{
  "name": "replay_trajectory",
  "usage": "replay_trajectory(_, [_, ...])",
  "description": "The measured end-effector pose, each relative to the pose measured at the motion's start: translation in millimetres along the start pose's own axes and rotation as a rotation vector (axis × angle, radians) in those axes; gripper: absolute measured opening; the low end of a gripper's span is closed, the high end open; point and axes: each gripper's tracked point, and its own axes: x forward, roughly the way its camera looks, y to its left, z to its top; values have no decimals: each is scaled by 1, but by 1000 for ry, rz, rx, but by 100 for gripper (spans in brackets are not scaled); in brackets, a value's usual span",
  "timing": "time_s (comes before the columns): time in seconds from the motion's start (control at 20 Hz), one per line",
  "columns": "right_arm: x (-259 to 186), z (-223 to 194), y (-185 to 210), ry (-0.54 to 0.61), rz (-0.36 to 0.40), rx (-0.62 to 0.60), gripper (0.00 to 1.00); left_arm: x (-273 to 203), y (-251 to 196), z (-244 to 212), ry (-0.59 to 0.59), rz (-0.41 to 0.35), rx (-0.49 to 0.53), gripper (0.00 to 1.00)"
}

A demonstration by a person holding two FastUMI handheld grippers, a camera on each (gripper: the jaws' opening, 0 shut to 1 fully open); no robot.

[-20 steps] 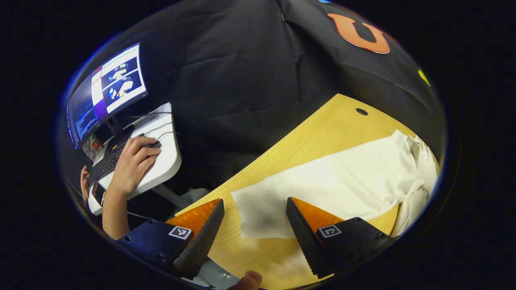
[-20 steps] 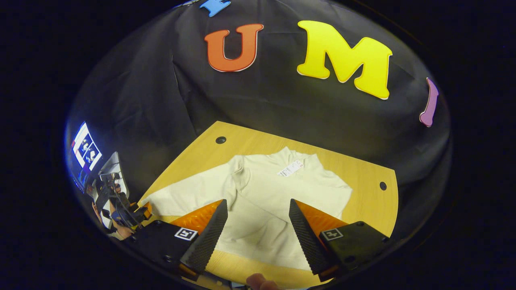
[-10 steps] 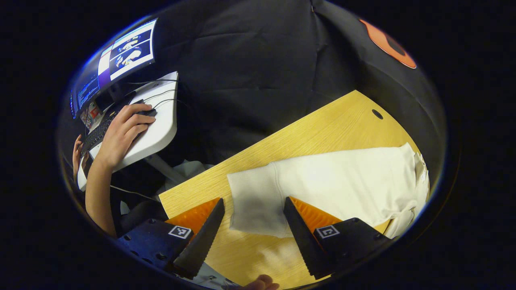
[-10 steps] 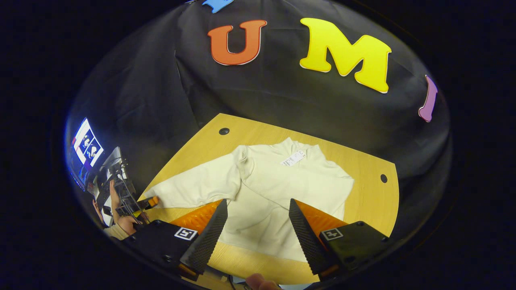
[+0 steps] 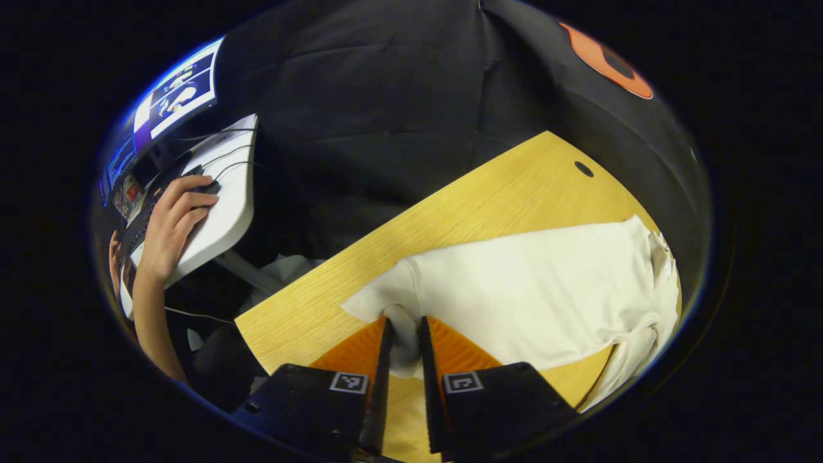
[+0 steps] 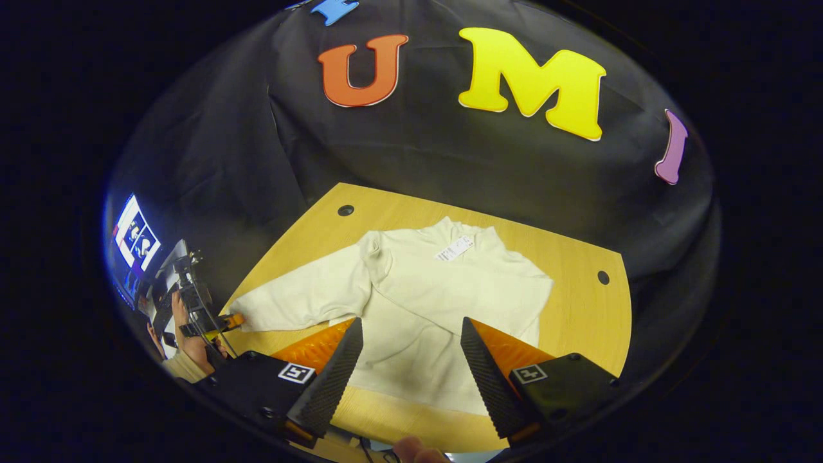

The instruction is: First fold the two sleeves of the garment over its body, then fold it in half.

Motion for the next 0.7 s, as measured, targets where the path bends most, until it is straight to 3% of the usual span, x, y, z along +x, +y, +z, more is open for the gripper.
replay_trajectory(0.3, [-4,-5,-24,-6,-5,20,95,-2,-3,3,27,-11,-46,8])
replay_trajectory(0.7, [-9,-8,-43,-15,18,43,95,-43,-28,32,-13,-17,0,5])
